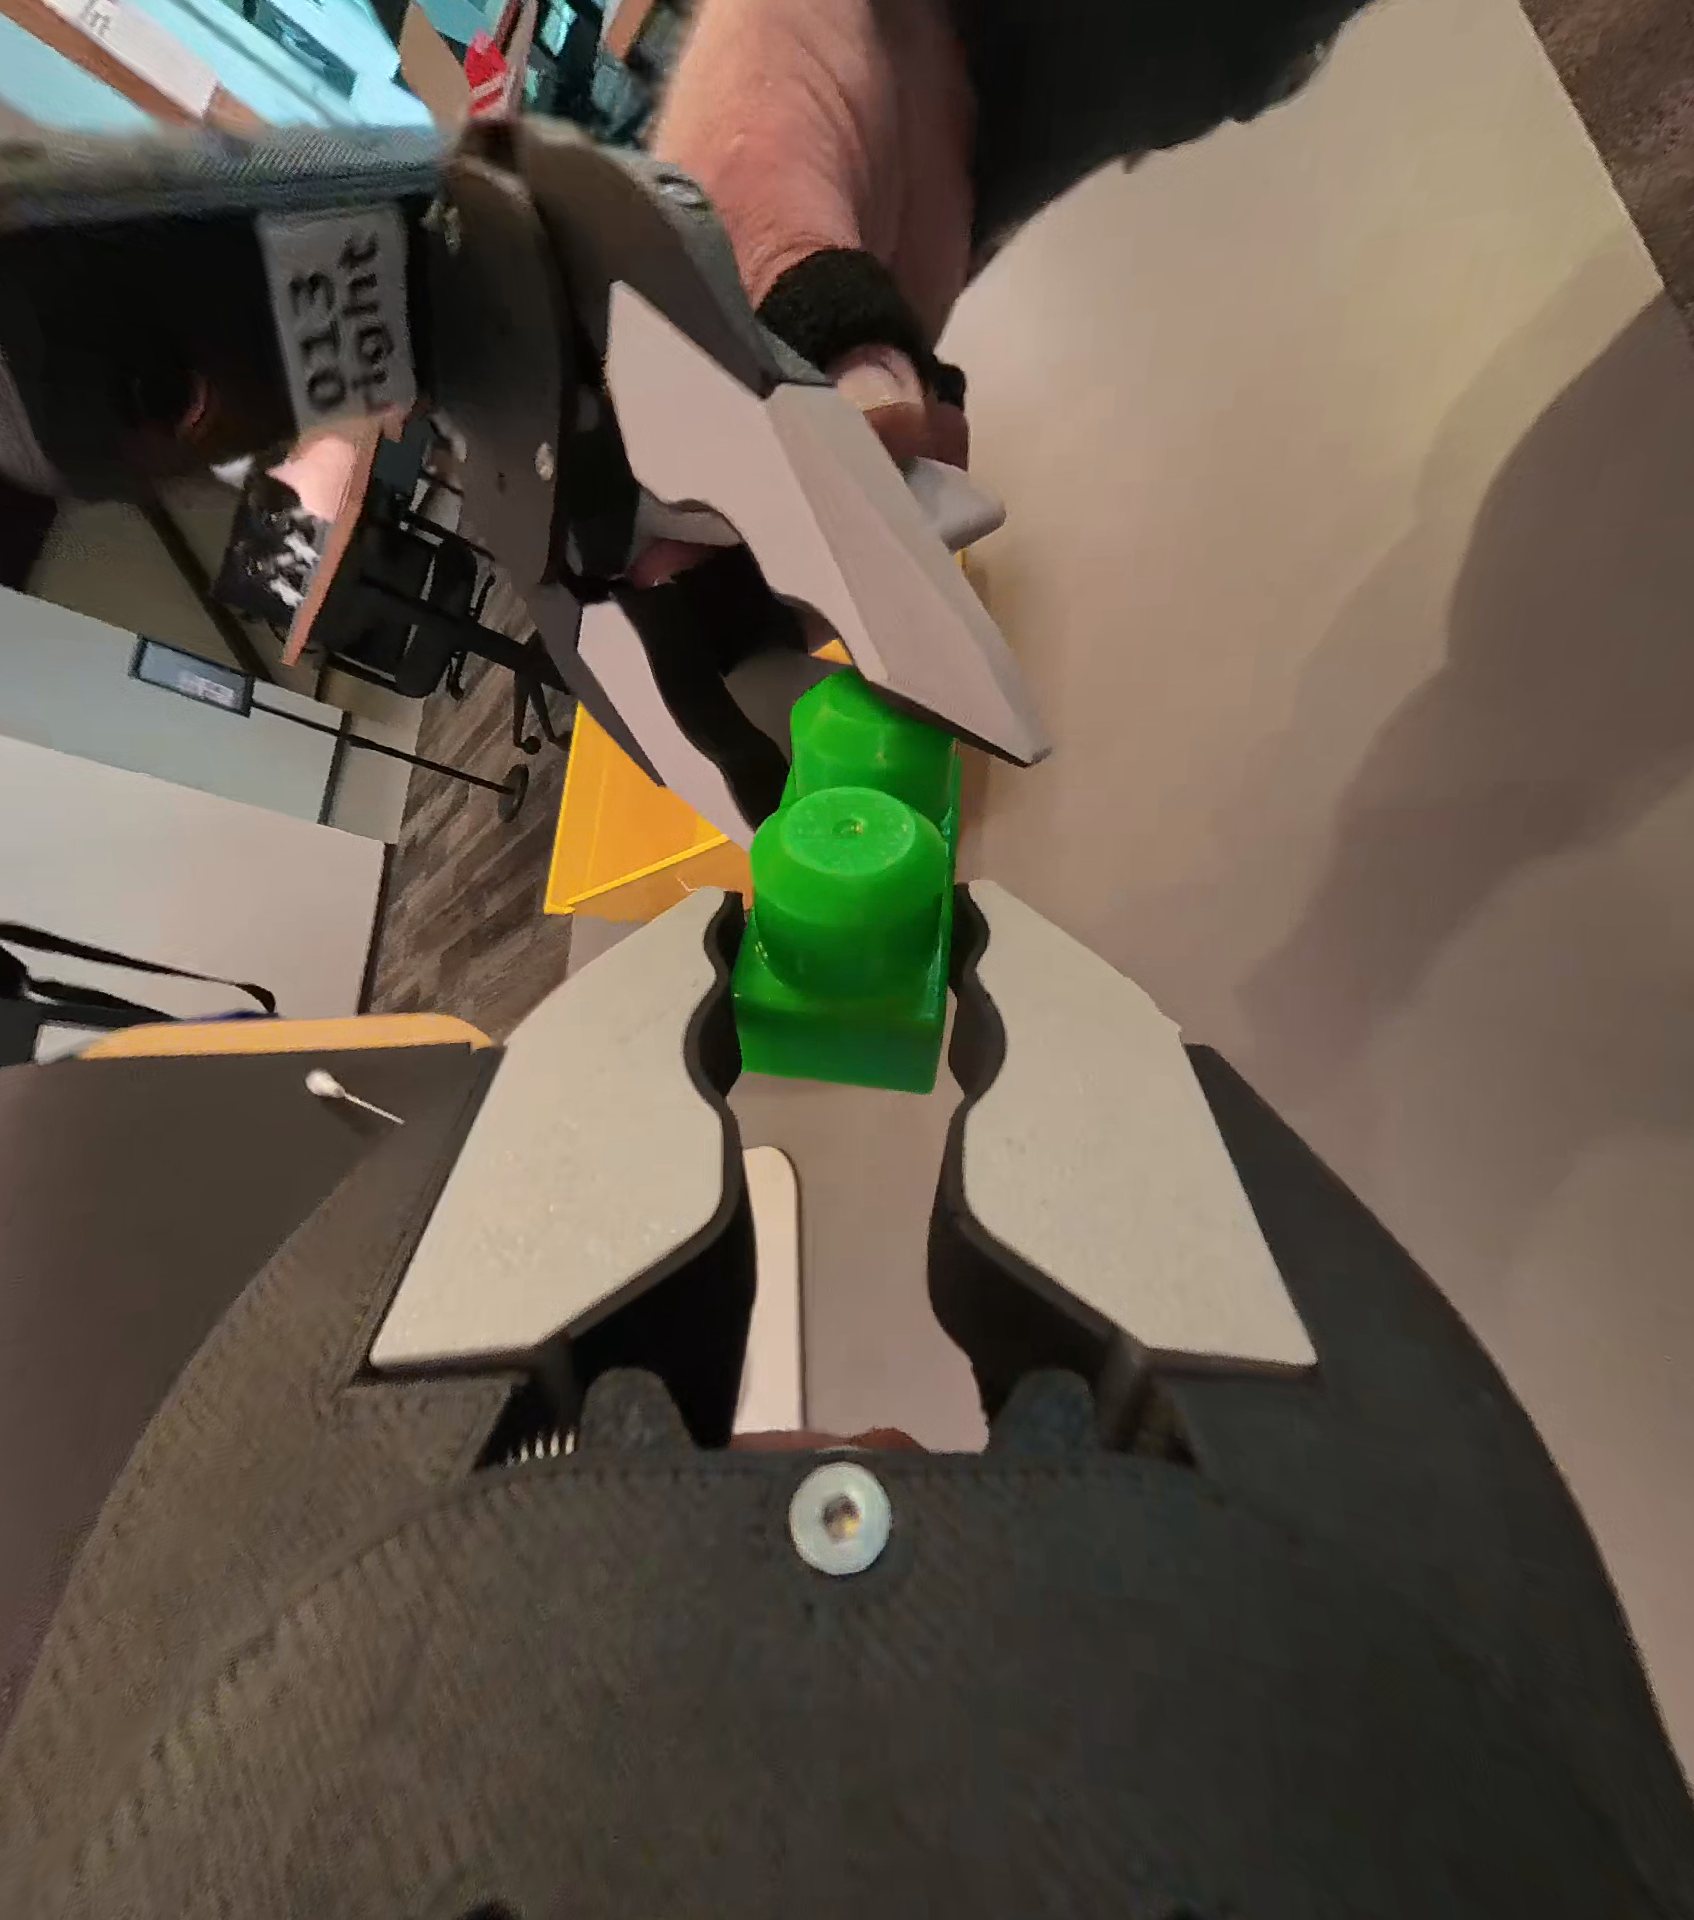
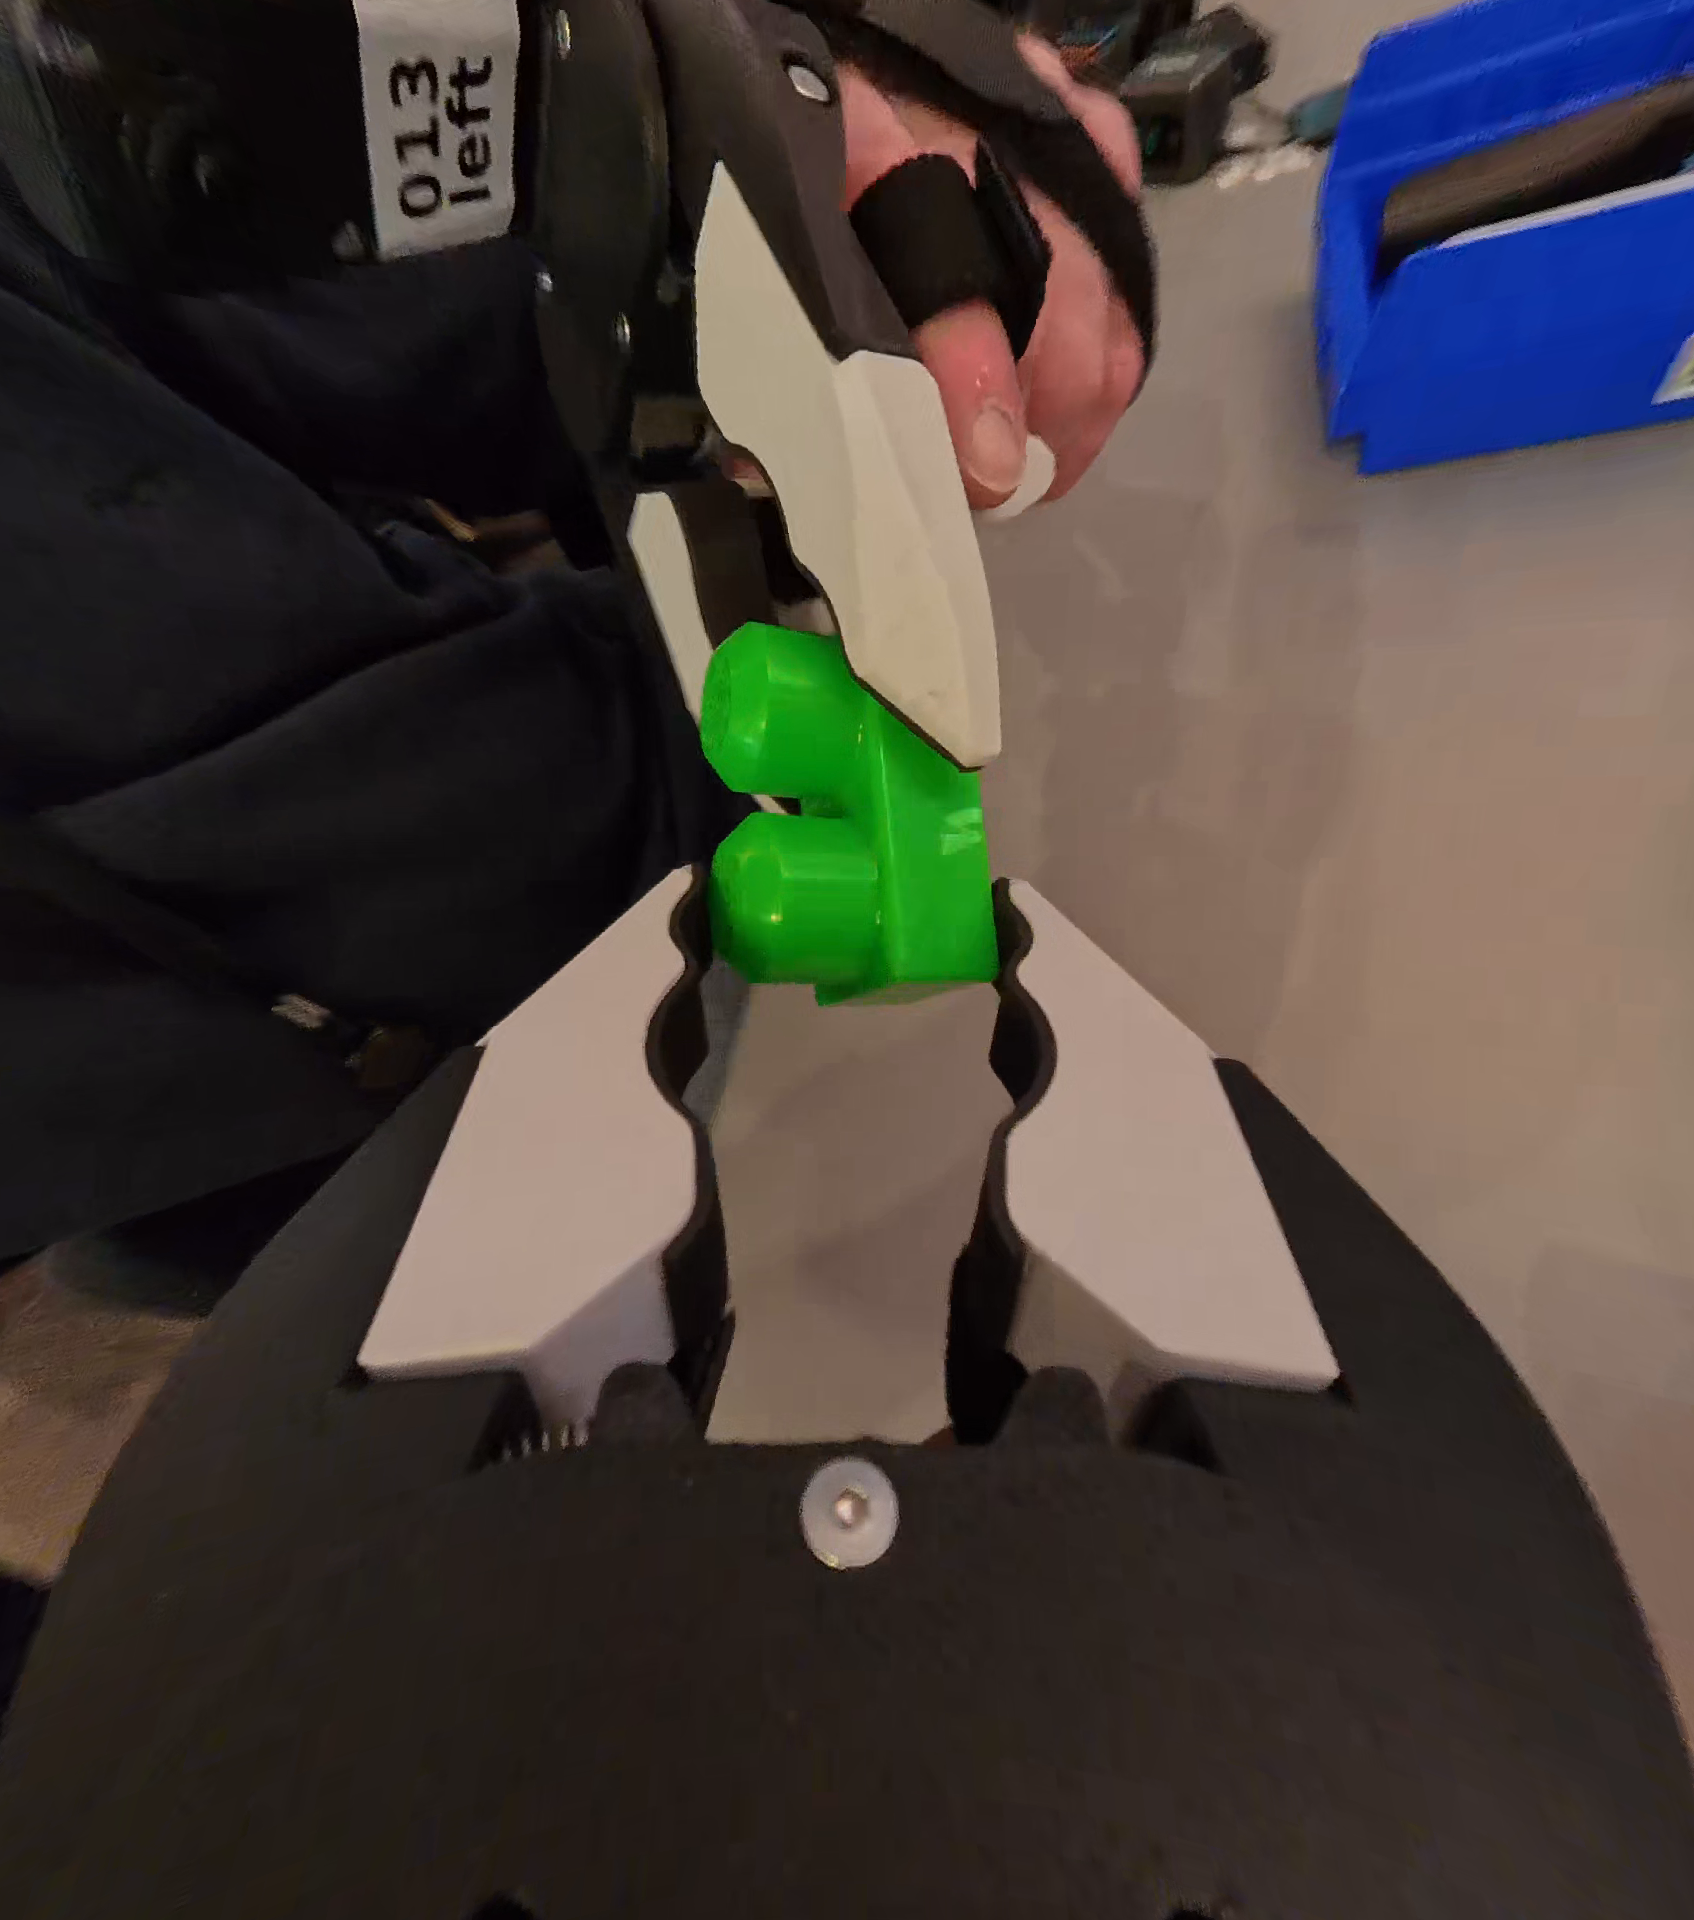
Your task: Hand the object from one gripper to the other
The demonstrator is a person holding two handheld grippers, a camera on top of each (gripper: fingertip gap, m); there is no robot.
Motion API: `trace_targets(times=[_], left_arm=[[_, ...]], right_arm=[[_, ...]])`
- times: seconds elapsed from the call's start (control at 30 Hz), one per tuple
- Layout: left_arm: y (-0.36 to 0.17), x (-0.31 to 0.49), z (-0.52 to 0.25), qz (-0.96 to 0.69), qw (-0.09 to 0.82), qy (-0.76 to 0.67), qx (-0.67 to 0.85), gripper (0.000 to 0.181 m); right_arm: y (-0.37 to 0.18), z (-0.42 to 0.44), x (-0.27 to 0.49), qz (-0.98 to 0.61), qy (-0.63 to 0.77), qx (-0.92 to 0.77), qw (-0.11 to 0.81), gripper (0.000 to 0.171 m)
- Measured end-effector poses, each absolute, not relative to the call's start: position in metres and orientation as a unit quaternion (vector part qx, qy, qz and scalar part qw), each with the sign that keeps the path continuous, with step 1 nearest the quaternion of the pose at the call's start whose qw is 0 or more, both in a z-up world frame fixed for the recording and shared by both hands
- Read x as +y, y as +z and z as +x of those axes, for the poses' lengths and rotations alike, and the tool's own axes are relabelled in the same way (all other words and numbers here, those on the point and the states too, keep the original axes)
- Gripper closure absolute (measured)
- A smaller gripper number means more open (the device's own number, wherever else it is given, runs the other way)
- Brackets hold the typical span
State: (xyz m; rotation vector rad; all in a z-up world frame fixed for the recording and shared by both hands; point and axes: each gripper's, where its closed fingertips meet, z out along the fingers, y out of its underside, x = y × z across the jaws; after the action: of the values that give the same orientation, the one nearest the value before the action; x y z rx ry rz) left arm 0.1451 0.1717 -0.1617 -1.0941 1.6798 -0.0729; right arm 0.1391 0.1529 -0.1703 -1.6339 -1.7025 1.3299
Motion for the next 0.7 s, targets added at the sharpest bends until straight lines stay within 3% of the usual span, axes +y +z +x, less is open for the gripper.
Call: trace_targets(times=[0.2, 0.33, 0.47, 0.7], left_arm=[[-0.147, 0.180, 0.139, -0.561, 0.529, -0.198, 0.605, 0.144], [-0.142, 0.186, 0.136, -0.637, 0.461, -0.349, 0.510, 0.144], [-0.138, 0.191, 0.136, -0.674, 0.401, -0.446, 0.432, 0.144], [-0.143, 0.182, 0.143, -0.697, 0.329, -0.503, 0.390, 0.145]], right_arm=[[-0.151, 0.137, 0.181, -0.561, 0.320, -0.644, 0.411, 0.103], [-0.139, 0.142, 0.204, -0.504, 0.051, -0.667, 0.547, 0.100], [-0.137, 0.140, 0.212, -0.435, -0.169, -0.668, 0.579, 0.100], [-0.134, 0.135, 0.214, -0.387, -0.252, -0.670, 0.581, 0.125]])
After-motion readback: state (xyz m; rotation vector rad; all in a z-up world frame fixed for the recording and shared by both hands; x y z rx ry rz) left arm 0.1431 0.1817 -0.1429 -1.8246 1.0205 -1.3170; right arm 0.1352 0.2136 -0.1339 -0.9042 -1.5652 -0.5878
